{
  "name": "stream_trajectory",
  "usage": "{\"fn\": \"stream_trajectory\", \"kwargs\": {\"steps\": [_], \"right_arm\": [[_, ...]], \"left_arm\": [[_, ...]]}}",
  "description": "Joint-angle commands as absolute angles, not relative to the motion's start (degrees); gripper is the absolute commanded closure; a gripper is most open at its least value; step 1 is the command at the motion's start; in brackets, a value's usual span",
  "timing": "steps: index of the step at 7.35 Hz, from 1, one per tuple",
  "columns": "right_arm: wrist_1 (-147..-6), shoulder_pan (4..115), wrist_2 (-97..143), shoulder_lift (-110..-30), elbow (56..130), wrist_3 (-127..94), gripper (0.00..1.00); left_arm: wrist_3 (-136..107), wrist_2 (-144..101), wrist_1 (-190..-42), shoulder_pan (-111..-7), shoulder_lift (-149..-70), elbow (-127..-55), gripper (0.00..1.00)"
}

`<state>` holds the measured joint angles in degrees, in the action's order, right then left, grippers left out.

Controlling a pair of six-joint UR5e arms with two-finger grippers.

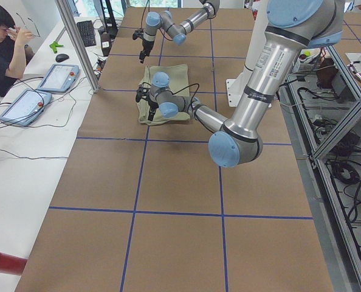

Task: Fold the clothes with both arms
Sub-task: 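Lay the hem down near the collar and open both grippers, then lower the left gripper to the folded shirt edge nearest it and grasp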

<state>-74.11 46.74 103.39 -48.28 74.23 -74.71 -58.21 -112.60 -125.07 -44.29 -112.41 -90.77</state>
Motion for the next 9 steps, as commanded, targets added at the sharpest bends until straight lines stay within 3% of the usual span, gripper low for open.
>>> {"fn": "stream_trajectory", "kwargs": {"steps": [1, 6, 9], "right_arm": [[-74.0, 46.8, 103.6, -48.4, 74.4, -74.4, 0.0], [-73.9, 46.8, 103.6, -49.4, 75.5, -74.4, 0.0], [-74.0, 46.8, 103.6, -49.6, 75.5, -74.4, 0.0]], "left_arm": [[-58.6, -113.7, -125.2, -41.9, -102.8, -101.6, 0.0], [-72.2, -108.7, -128.6, -30.7, -101.2, -101.8, 0.02], [-72.2, -108.6, -128.6, -29.1, -101.3, -101.3, 0.13]]}}
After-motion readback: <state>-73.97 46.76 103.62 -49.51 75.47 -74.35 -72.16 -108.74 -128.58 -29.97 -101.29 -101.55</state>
